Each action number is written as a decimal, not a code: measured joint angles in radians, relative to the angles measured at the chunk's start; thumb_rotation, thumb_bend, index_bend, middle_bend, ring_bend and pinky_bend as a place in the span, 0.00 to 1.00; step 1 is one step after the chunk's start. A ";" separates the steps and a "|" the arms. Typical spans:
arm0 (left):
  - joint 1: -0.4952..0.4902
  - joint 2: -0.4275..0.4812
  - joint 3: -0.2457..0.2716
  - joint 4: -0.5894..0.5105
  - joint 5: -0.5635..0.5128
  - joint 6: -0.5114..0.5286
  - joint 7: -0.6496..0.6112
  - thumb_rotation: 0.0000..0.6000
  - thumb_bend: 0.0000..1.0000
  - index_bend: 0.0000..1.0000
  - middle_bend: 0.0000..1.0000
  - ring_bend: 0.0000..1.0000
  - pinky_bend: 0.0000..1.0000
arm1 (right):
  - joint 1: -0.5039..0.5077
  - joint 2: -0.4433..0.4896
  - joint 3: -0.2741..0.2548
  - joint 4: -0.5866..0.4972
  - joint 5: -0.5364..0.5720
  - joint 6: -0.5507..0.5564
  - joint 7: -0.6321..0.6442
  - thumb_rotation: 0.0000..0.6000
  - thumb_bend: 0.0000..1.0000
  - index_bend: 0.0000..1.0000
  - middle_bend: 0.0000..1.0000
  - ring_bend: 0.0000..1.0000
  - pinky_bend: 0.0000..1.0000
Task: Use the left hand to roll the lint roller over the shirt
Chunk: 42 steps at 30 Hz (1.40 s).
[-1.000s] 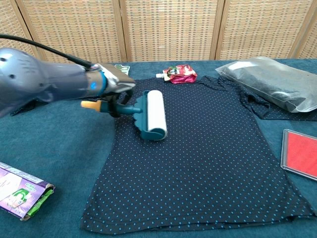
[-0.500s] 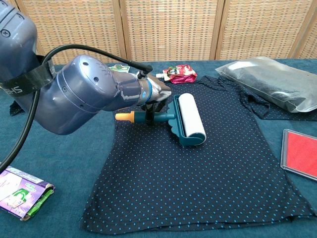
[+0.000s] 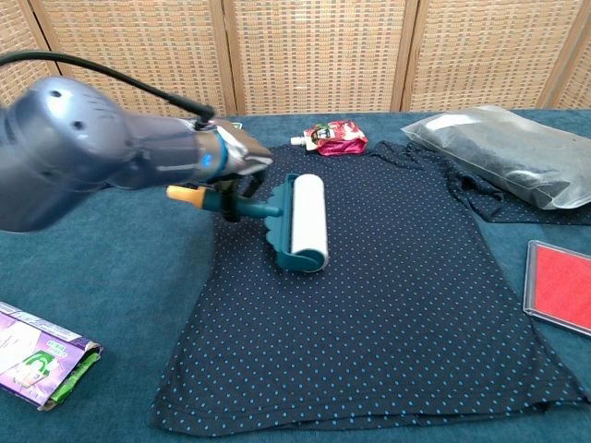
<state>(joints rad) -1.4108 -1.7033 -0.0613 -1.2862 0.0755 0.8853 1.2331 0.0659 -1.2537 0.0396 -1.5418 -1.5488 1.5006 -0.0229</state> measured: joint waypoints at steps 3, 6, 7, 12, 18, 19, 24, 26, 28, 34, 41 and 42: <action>0.044 0.064 0.026 -0.085 0.050 0.032 -0.037 1.00 0.52 0.86 0.88 0.73 0.68 | -0.002 0.000 -0.008 -0.009 -0.015 0.006 -0.010 1.00 0.06 0.00 0.00 0.00 0.00; 0.098 0.137 0.056 -0.165 0.109 0.062 -0.089 1.00 0.51 0.86 0.88 0.73 0.68 | -0.003 -0.002 -0.017 -0.018 -0.037 0.014 -0.022 1.00 0.06 0.00 0.00 0.00 0.00; 0.116 0.159 0.065 -0.185 0.128 0.071 -0.109 1.00 0.51 0.86 0.88 0.73 0.68 | -0.004 -0.002 -0.020 -0.020 -0.046 0.017 -0.027 1.00 0.06 0.00 0.00 0.00 0.00; 0.203 0.260 0.107 -0.265 0.233 0.096 -0.206 1.00 0.50 0.86 0.88 0.73 0.68 | -0.008 -0.007 -0.038 -0.038 -0.081 0.031 -0.055 1.00 0.06 0.00 0.00 0.00 0.00; 0.271 0.319 0.134 -0.293 0.376 0.081 -0.319 1.00 0.49 0.86 0.87 0.73 0.65 | -0.014 -0.009 -0.051 -0.056 -0.112 0.047 -0.082 1.00 0.06 0.00 0.00 0.00 0.00; 0.281 0.326 0.137 -0.294 0.394 0.076 -0.335 1.00 0.48 0.86 0.86 0.72 0.64 | -0.014 -0.009 -0.052 -0.058 -0.115 0.048 -0.084 1.00 0.06 0.00 0.00 0.00 0.00; 0.322 0.344 0.159 -0.285 0.467 0.061 -0.373 1.00 0.45 0.84 0.74 0.63 0.57 | -0.019 -0.010 -0.056 -0.065 -0.127 0.059 -0.095 1.00 0.06 0.00 0.00 0.00 0.00; 0.328 0.342 0.166 -0.278 0.478 0.066 -0.369 1.00 0.37 0.66 0.56 0.47 0.42 | -0.020 -0.009 -0.055 -0.066 -0.130 0.064 -0.097 1.00 0.06 0.00 0.00 0.00 0.00; 0.333 0.339 0.171 -0.275 0.483 0.078 -0.356 1.00 0.28 0.45 0.35 0.28 0.25 | -0.022 -0.008 -0.054 -0.067 -0.133 0.069 -0.099 1.00 0.06 0.00 0.00 0.00 0.00; 0.337 0.341 0.185 -0.295 0.403 0.112 -0.284 1.00 0.13 0.00 0.00 0.00 0.00 | -0.026 -0.007 -0.058 -0.070 -0.144 0.075 -0.104 1.00 0.06 0.00 0.00 0.00 0.00; 0.385 0.358 0.171 -0.338 0.446 0.172 -0.340 1.00 0.13 0.00 0.00 0.00 0.00 | -0.027 -0.008 -0.060 -0.069 -0.146 0.072 -0.104 1.00 0.06 0.00 0.00 0.00 0.00; 0.403 0.362 0.167 -0.347 0.475 0.189 -0.371 1.00 0.13 0.00 0.00 0.00 0.00 | -0.026 -0.009 -0.059 -0.068 -0.144 0.072 -0.104 1.00 0.06 0.00 0.00 0.00 0.00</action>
<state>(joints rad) -1.0077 -1.3408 0.1055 -1.6331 0.5503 1.0744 0.8619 0.0395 -1.2622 -0.0194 -1.6098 -1.6928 1.5723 -0.1268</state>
